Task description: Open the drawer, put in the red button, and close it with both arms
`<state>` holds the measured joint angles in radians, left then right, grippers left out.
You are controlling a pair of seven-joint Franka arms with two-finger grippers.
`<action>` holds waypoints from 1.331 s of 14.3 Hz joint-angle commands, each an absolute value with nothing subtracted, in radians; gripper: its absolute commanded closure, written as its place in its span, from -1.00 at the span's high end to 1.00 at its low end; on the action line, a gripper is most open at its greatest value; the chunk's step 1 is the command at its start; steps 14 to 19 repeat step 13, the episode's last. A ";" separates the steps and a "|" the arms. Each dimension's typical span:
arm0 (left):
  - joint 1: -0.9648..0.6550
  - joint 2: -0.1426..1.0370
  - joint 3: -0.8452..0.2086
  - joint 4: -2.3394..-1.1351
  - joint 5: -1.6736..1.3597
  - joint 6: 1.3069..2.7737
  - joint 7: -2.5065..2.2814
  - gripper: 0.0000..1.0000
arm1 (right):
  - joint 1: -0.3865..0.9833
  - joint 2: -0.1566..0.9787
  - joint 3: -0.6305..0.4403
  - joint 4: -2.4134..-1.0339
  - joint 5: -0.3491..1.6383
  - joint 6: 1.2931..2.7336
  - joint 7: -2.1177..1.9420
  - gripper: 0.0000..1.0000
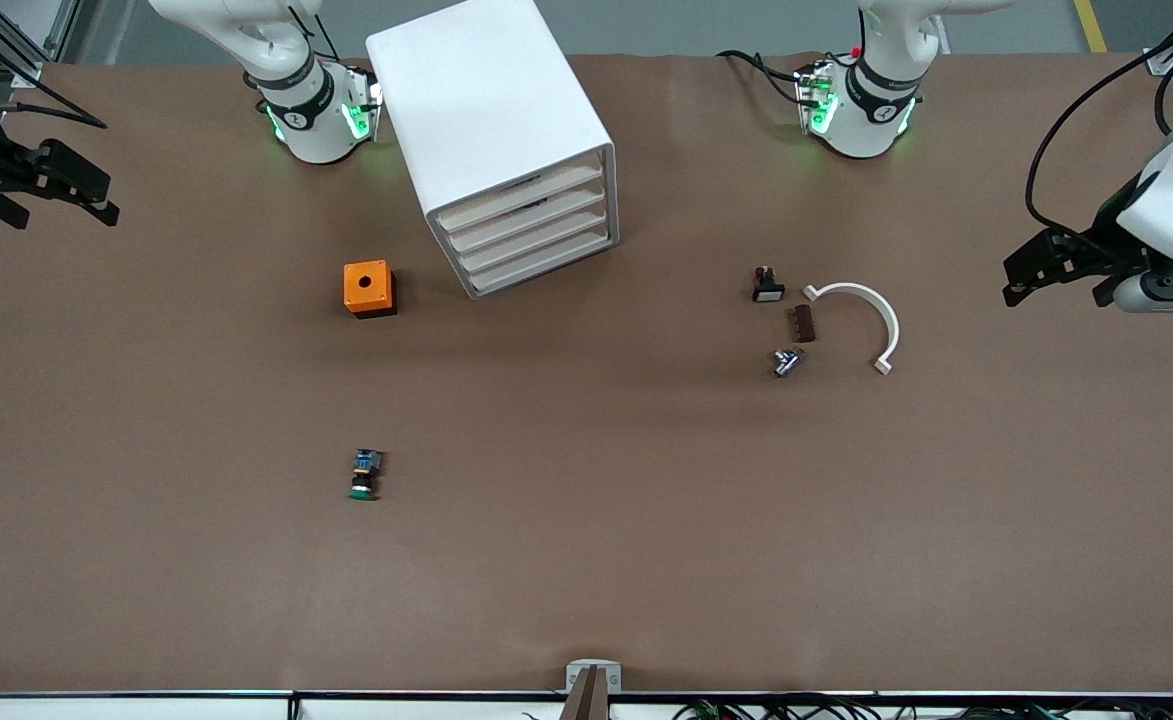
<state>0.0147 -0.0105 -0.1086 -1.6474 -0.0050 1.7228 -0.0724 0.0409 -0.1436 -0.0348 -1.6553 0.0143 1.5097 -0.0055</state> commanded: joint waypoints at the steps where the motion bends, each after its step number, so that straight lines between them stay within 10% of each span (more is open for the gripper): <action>1: 0.014 0.000 -0.110 -1.620 0.014 1.695 -0.055 0.99 | 0.032 -0.170 -0.032 -1.675 0.028 1.505 -0.002 1.00; 19: 0.014 -0.006 -0.112 -1.591 0.009 1.671 -0.069 0.99 | 0.035 -0.170 -0.034 -1.675 0.025 1.509 -0.003 1.00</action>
